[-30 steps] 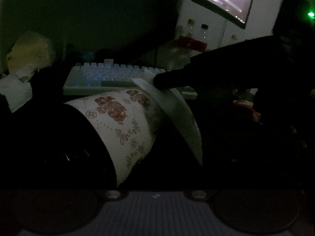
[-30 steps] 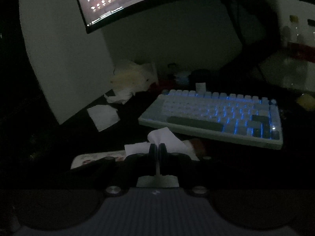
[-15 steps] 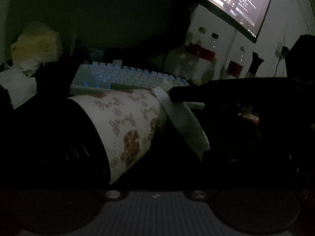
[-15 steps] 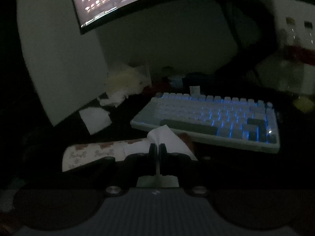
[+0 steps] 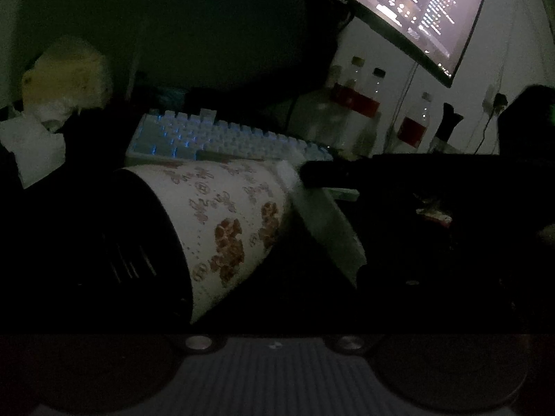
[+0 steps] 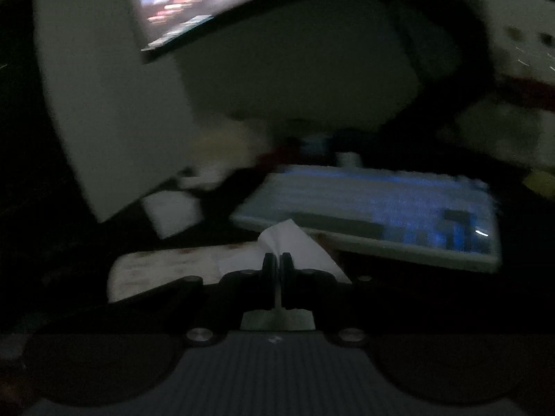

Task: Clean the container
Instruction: 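Wipe the tissue along the container toward its rim with the right gripper, then rub the tissue over the container's dark rim end with the right gripper, then wipe the tissue back along the container's side with the right gripper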

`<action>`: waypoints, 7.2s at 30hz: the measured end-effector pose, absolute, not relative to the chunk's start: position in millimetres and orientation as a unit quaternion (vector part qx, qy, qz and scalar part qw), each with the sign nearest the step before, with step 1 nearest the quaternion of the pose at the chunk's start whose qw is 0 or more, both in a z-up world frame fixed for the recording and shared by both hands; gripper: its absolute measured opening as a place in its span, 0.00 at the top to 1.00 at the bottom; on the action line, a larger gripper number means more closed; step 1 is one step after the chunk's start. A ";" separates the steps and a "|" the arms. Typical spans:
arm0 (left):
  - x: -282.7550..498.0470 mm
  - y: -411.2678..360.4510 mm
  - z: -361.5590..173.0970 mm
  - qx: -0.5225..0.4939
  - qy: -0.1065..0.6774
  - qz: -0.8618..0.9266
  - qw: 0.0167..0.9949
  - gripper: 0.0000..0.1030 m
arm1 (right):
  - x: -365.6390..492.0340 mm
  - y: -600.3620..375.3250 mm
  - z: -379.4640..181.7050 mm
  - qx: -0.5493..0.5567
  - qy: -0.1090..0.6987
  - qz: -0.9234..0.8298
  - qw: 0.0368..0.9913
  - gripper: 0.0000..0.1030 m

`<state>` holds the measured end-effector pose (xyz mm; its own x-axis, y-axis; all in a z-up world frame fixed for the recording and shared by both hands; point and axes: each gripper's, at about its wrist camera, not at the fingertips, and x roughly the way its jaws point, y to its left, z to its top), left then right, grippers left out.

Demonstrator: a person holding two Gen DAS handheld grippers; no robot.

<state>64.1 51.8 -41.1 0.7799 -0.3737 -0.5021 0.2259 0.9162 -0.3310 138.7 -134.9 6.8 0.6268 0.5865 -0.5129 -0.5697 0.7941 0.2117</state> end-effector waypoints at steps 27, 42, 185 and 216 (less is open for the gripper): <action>30.7 20.5 -48.0 -0.072 0.275 -0.199 0.938 0.00 | 133.8 -154.7 22.1 0.039 0.324 0.362 0.873 0.96; 16.3 -0.1 -51.2 -0.040 0.269 -0.226 0.936 0.00 | 118.9 -156.7 23.8 0.008 0.305 0.405 0.862 0.96; 27.5 -1.9 -47.0 -0.104 0.242 -0.157 0.952 0.00 | 110.1 -109.4 15.4 -0.026 0.270 0.393 0.879 0.95; 27.0 13.5 -48.5 -0.123 0.239 -0.139 0.953 0.00 | 137.3 -106.2 13.0 0.008 0.274 0.353 0.895 0.95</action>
<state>27.0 13.5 -48.5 0.8472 -0.3246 -0.4206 0.2070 0.9308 -0.3014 137.3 -106.2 13.0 0.6005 0.6358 -0.4849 -0.6265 0.7509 0.2087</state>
